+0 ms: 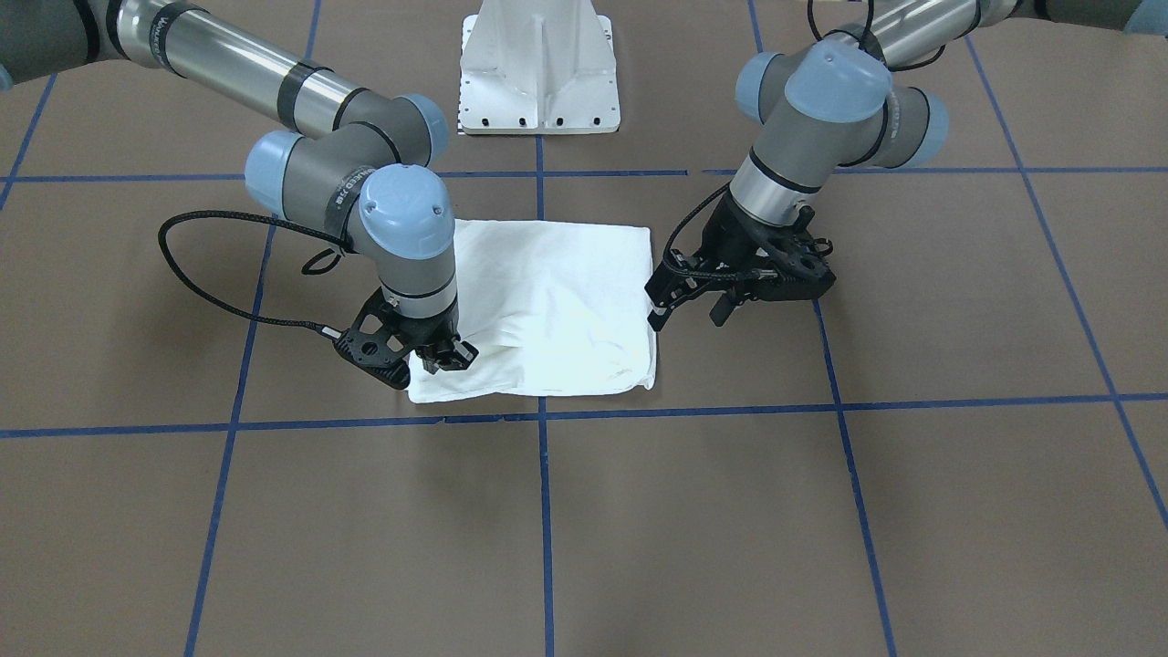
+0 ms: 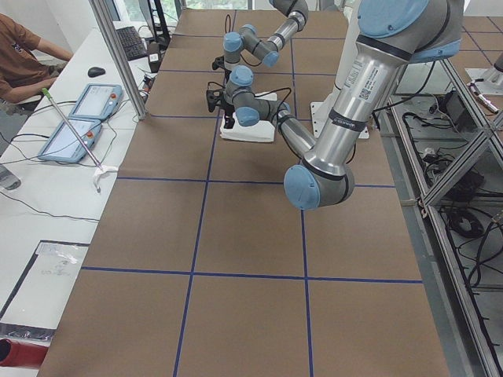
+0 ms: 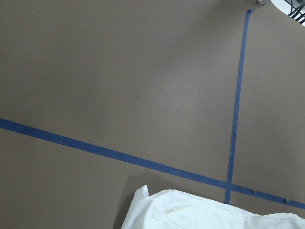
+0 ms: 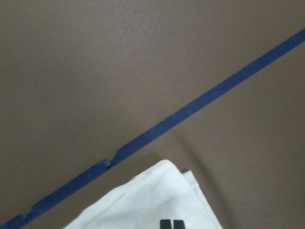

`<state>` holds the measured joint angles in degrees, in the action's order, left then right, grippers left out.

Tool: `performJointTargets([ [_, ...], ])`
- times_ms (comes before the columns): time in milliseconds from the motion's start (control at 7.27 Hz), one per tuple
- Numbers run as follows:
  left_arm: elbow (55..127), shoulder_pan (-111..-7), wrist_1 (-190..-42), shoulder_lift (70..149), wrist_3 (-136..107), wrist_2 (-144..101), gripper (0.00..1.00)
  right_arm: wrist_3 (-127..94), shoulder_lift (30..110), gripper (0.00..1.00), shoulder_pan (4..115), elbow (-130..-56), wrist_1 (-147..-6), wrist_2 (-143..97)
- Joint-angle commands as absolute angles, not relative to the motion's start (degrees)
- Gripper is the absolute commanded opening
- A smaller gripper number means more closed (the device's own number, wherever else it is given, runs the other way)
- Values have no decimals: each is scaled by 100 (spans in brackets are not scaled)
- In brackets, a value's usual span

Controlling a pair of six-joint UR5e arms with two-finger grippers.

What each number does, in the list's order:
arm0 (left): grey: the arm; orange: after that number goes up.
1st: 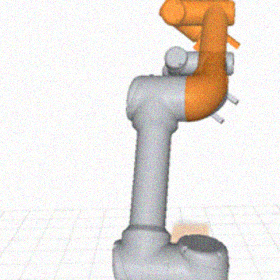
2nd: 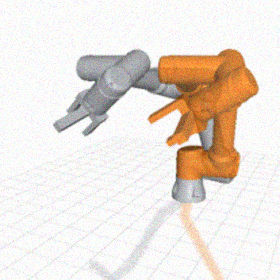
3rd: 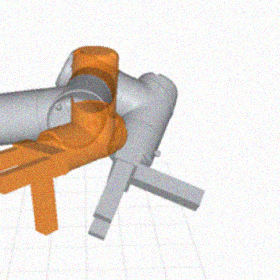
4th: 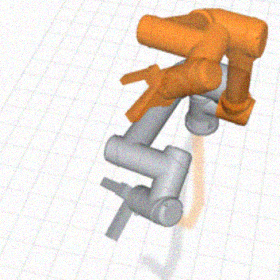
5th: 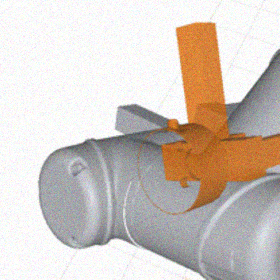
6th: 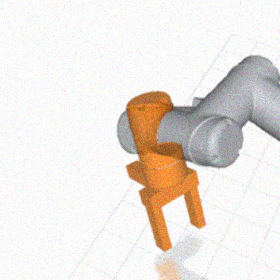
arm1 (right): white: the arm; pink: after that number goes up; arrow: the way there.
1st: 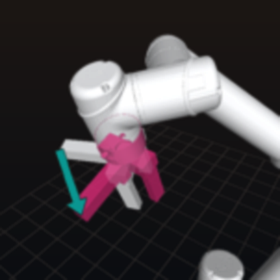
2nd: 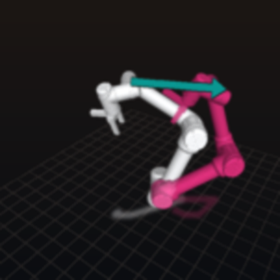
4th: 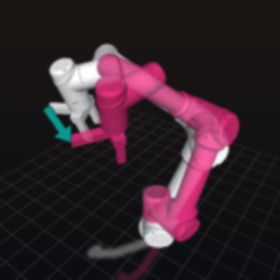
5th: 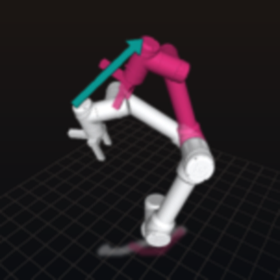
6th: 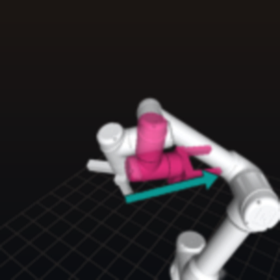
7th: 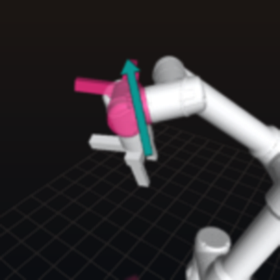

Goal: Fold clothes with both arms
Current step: 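Lift the right gripper off the folded shirt and draw it back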

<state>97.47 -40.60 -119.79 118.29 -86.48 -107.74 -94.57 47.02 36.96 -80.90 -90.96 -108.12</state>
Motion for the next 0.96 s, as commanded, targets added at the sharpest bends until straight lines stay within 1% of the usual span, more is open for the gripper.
performJointTargets([
  [0, 9747, -4061, -11979, 11830, -8648, -10767, 100, -9676, 4702, 0, 3840, -8138, -9692, -10828],
  [413, 9773, -4052, -11979, 11839, -8657, -10767, 100, -9677, 4685, 0, 3954, -8262, -9984, -10872],
  [550, 9773, -4060, -11979, 11839, -8657, -10775, 100, -9659, 4737, 99, 3990, -8305, -9958, -10829],
  [825, 9782, -4139, -11979, 11856, -8605, -10775, 100, -9354, 4772, 100, 4374, -8471, -9940, -10906],
])
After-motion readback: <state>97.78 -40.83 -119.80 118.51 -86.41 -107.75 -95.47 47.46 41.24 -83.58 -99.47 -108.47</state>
